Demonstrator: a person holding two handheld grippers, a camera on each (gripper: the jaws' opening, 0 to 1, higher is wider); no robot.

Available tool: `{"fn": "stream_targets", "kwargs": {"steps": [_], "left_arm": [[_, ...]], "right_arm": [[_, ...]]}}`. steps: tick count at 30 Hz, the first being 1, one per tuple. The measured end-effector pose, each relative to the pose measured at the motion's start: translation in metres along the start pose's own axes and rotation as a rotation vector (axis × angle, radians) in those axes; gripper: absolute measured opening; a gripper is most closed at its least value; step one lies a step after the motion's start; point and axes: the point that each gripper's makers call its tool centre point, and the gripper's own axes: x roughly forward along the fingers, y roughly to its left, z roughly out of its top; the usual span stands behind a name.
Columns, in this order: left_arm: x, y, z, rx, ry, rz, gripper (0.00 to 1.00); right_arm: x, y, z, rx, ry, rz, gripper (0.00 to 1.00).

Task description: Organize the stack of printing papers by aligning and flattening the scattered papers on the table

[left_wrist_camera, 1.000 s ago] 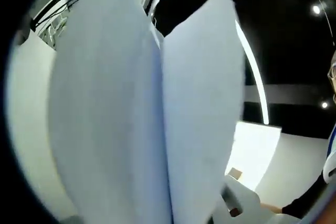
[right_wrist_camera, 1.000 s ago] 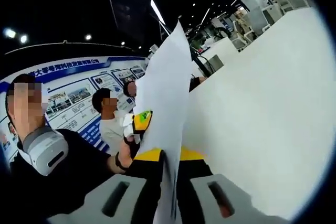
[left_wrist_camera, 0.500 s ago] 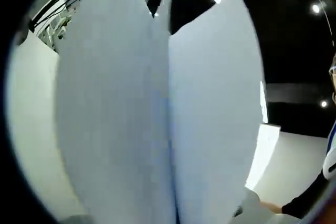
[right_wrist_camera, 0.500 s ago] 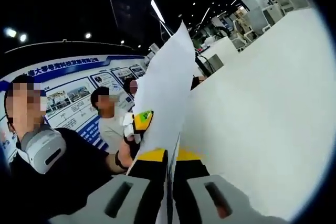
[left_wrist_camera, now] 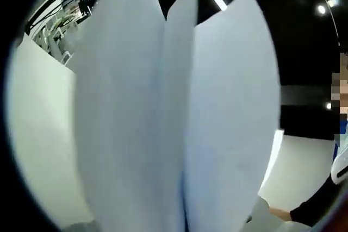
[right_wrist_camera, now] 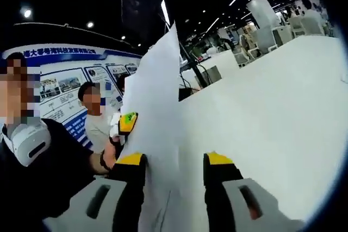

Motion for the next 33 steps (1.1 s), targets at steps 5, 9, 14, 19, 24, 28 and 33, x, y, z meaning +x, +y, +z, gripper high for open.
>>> {"fn": "stream_targets", "kwargs": {"steps": [5, 9, 14, 19, 24, 28, 33], "left_arm": [[0.000, 0.003, 0.003, -0.030, -0.006, -0.017, 0.06], [0.001, 0.006, 0.004, -0.035, -0.005, -0.022, 0.06], [0.001, 0.014, 0.005, -0.044, -0.005, -0.002, 0.06], [0.001, 0.020, 0.004, -0.024, 0.001, 0.032, 0.06], [0.003, 0.028, 0.005, -0.075, 0.017, 0.079, 0.07], [0.009, 0.024, 0.003, -0.086, 0.045, 0.082, 0.07], [0.018, 0.017, 0.005, -0.063, 0.090, 0.083, 0.07]], "right_arm": [[0.005, 0.015, 0.005, -0.058, -0.045, 0.092, 0.59], [0.011, 0.033, 0.001, -0.043, 0.003, 0.194, 0.42], [0.013, 0.024, -0.003, -0.077, 0.071, 0.139, 0.17], [0.012, 0.027, 0.000, -0.090, 0.087, 0.119, 0.04], [0.008, 0.038, 0.001, -0.057, 0.096, 0.096, 0.00], [0.003, 0.039, 0.004, -0.059, 0.096, 0.080, 0.00], [-0.001, 0.042, 0.009, -0.023, 0.062, 0.052, 0.00]]}}
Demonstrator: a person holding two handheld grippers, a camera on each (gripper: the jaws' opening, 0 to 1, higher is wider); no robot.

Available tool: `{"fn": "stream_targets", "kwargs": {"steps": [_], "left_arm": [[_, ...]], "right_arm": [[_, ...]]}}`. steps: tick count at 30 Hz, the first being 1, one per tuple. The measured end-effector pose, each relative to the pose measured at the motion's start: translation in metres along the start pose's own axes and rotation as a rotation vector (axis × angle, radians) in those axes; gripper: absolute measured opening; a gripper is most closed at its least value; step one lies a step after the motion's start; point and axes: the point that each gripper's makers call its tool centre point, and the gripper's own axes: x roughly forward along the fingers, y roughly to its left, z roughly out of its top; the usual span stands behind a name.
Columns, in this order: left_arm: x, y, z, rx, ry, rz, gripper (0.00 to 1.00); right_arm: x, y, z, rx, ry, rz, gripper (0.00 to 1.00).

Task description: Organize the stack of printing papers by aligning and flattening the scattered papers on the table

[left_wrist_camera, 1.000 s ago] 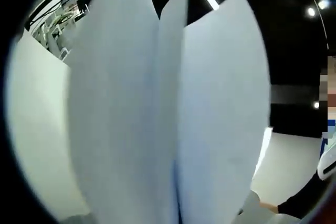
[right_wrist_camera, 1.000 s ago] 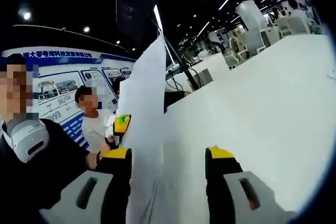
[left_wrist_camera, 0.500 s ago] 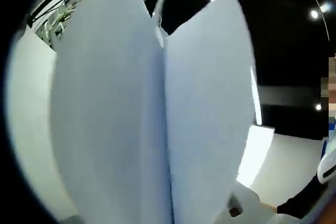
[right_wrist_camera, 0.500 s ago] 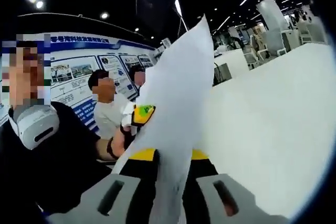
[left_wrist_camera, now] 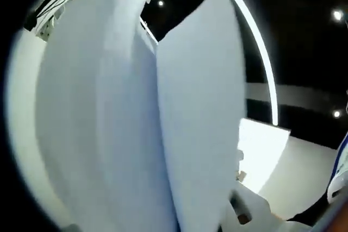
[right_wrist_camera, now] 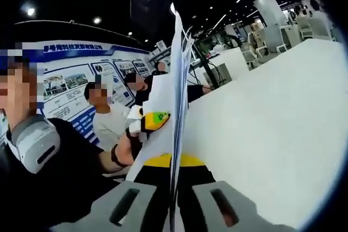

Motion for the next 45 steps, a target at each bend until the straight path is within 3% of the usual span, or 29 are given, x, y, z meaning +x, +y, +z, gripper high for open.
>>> {"fn": "stream_targets", "kwargs": {"steps": [4, 8, 16, 18, 22, 28, 39, 45], "left_arm": [[0.008, -0.011, 0.008, 0.003, 0.006, -0.015, 0.07], [0.016, -0.024, 0.022, 0.024, -0.011, -0.049, 0.06], [0.025, -0.041, 0.051, 0.154, -0.044, -0.075, 0.06], [0.026, -0.046, 0.056, 0.176, -0.050, -0.086, 0.06], [0.030, -0.055, 0.058, 0.210, -0.045, -0.111, 0.06], [0.035, -0.065, 0.060, 0.325, -0.010, -0.113, 0.06], [0.043, -0.078, 0.068, 0.387, -0.038, -0.124, 0.07], [0.048, -0.086, 0.080, 0.429, -0.057, -0.124, 0.08]], "right_arm": [[-0.004, 0.001, 0.009, -0.033, -0.041, -0.022, 0.00], [-0.009, 0.003, 0.024, -0.147, -0.110, -0.074, 0.00], [-0.023, 0.006, 0.033, -0.173, -0.154, -0.092, 0.00], [-0.024, 0.016, 0.038, -0.162, -0.206, -0.051, 0.00], [-0.027, 0.016, 0.042, -0.164, -0.223, -0.069, 0.00], [-0.033, 0.018, 0.049, -0.215, -0.241, -0.103, 0.00], [-0.045, 0.016, 0.064, -0.289, -0.291, -0.172, 0.00], [-0.054, 0.011, 0.075, -0.336, -0.342, -0.275, 0.00]]}}
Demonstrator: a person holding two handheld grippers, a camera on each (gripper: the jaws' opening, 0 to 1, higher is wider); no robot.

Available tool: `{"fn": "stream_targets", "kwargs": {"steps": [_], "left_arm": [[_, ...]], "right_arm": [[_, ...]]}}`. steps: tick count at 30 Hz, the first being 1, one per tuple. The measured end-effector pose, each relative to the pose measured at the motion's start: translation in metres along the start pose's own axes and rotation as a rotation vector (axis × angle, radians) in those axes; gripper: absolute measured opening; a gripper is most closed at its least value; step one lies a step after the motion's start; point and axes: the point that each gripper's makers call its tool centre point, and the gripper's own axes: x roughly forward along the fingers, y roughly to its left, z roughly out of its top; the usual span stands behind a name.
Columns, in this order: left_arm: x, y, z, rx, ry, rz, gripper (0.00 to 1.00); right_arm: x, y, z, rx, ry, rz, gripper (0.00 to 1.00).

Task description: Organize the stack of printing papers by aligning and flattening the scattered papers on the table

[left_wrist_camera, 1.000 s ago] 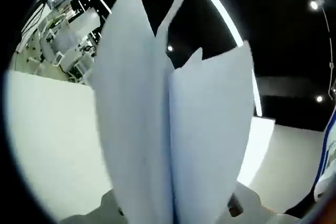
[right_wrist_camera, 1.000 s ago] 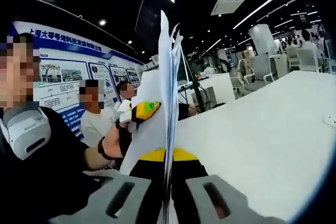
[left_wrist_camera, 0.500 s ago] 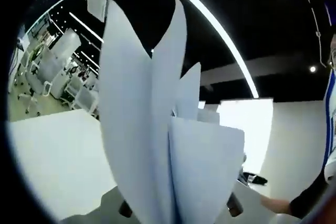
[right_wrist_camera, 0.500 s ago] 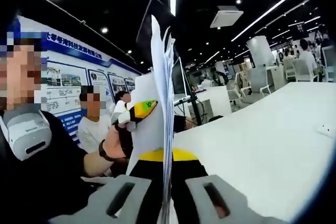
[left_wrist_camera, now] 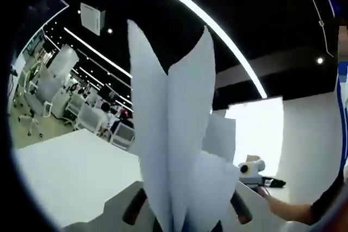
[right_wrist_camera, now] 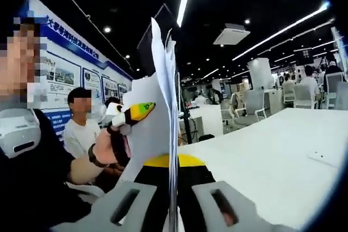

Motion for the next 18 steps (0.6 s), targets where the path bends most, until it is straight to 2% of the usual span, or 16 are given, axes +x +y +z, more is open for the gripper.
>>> {"fn": "stream_targets", "kwargs": {"steps": [2, 5, 6, 9, 12, 18], "left_arm": [[0.004, -0.001, 0.004, 0.022, -0.002, 0.000, 0.08], [0.009, -0.005, 0.008, 0.096, -0.004, -0.005, 0.09], [0.011, -0.007, 0.008, 0.110, -0.002, -0.009, 0.09], [0.019, -0.011, 0.010, 0.154, 0.000, -0.003, 0.08], [0.028, -0.020, 0.020, 0.177, -0.029, -0.024, 0.08], [0.043, -0.036, 0.034, 0.208, -0.062, -0.061, 0.07]], "right_arm": [[-0.002, -0.005, 0.003, -0.042, -0.013, -0.058, 0.00], [-0.006, -0.003, 0.009, -0.055, -0.049, -0.073, 0.00], [-0.008, -0.009, 0.013, -0.072, -0.069, -0.110, 0.00], [-0.011, -0.016, 0.019, -0.176, -0.113, -0.189, 0.00], [-0.013, -0.015, 0.027, -0.297, -0.166, -0.248, 0.00], [-0.015, -0.010, 0.035, -0.433, -0.269, -0.337, 0.00]]}}
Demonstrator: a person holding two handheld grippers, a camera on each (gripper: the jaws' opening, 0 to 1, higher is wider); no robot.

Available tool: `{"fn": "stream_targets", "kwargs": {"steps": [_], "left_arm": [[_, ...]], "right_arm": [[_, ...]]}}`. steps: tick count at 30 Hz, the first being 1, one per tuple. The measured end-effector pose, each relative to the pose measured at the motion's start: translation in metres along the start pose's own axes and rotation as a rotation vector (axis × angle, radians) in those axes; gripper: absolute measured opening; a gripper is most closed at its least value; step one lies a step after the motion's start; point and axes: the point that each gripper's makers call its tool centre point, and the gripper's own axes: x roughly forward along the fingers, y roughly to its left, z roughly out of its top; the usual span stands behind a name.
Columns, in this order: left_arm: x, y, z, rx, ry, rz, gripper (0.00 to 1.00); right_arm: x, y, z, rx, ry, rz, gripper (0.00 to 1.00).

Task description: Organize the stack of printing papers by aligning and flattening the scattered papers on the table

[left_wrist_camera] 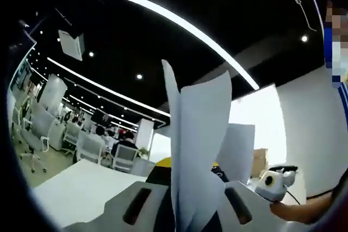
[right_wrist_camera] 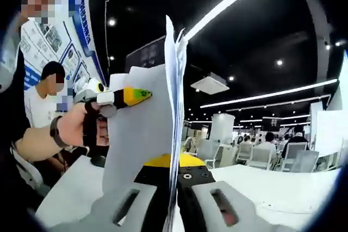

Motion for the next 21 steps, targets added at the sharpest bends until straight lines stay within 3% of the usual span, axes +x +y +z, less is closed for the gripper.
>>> {"fn": "stream_targets", "kwargs": {"steps": [2, 5, 10, 12, 15, 21], "left_arm": [[0.004, -0.004, -0.001, -0.001, -0.002, -0.018, 0.07], [0.007, -0.002, -0.016, 0.006, 0.036, -0.016, 0.07], [0.008, 0.003, -0.045, 0.013, 0.106, 0.001, 0.09], [0.008, 0.006, -0.058, 0.013, 0.153, 0.013, 0.10], [0.010, 0.009, -0.062, -0.014, 0.160, 0.007, 0.11], [0.020, 0.013, -0.057, -0.057, 0.171, -0.006, 0.18]], "right_arm": [[0.000, 0.003, -0.006, -0.013, -0.002, -0.011, 0.00], [-0.002, 0.000, -0.028, 0.002, 0.023, -0.065, 0.00], [-0.005, -0.006, -0.056, 0.087, 0.114, -0.094, 0.00], [-0.008, -0.008, -0.071, 0.130, 0.198, -0.093, 0.00], [-0.008, -0.014, -0.074, 0.163, 0.220, -0.094, 0.06], [-0.010, -0.024, -0.059, 0.173, 0.262, -0.070, 0.21]]}}
